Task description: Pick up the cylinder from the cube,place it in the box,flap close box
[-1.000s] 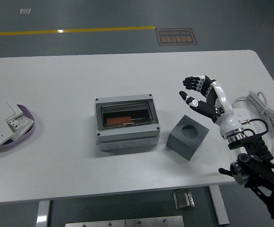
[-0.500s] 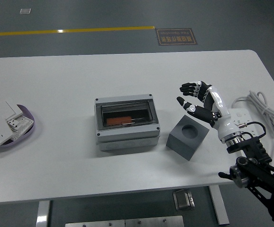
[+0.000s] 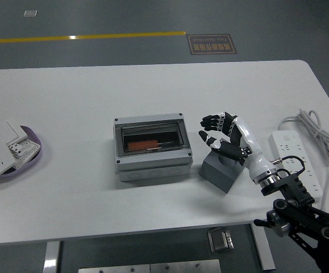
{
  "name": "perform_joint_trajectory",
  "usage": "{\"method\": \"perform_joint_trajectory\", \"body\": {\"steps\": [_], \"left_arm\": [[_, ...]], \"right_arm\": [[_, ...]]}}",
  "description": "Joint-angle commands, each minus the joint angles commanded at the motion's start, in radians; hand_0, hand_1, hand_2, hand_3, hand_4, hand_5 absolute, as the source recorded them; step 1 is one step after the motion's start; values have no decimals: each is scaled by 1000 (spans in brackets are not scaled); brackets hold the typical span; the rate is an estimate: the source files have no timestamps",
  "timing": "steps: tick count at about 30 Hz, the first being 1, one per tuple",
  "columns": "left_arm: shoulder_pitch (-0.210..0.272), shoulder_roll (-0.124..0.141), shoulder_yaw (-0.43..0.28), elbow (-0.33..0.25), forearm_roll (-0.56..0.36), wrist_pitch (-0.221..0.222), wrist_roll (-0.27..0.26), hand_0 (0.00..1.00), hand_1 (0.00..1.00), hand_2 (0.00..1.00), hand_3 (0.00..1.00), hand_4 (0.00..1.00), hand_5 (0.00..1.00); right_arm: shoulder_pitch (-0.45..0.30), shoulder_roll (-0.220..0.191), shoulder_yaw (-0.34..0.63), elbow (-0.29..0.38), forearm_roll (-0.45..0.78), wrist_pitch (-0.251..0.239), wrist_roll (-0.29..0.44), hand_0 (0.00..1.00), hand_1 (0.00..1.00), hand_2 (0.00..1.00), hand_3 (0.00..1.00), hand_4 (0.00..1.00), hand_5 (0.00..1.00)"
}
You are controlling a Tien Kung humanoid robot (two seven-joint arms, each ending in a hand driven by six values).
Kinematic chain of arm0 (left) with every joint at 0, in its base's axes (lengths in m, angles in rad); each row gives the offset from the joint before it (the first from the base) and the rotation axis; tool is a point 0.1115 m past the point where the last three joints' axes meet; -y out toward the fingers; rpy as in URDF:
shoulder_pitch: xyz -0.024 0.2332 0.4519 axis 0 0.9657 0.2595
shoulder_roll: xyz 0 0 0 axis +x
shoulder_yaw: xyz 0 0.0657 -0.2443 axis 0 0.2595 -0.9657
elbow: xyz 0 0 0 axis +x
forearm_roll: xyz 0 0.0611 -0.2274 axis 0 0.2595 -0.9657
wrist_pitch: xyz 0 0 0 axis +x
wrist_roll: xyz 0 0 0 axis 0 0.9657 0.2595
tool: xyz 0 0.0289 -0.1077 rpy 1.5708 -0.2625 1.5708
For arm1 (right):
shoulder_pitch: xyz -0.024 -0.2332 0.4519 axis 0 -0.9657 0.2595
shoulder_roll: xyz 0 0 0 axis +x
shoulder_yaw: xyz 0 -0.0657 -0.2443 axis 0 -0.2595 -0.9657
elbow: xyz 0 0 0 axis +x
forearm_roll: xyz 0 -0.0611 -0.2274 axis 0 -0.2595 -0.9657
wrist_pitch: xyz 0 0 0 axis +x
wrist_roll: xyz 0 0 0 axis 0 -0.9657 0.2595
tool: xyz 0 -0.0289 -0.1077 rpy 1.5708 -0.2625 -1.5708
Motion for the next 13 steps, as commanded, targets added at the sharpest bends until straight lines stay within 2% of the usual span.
{"method": "perform_joint_trajectory", "body": {"steps": [13], "left_arm": [[-2,-3,-7,1,13,-1,4,613,637,627,632,685,247]], "right_arm": [[-5,3,-10,-1,1,-12,2,620,612,585,563,738,98]]}}
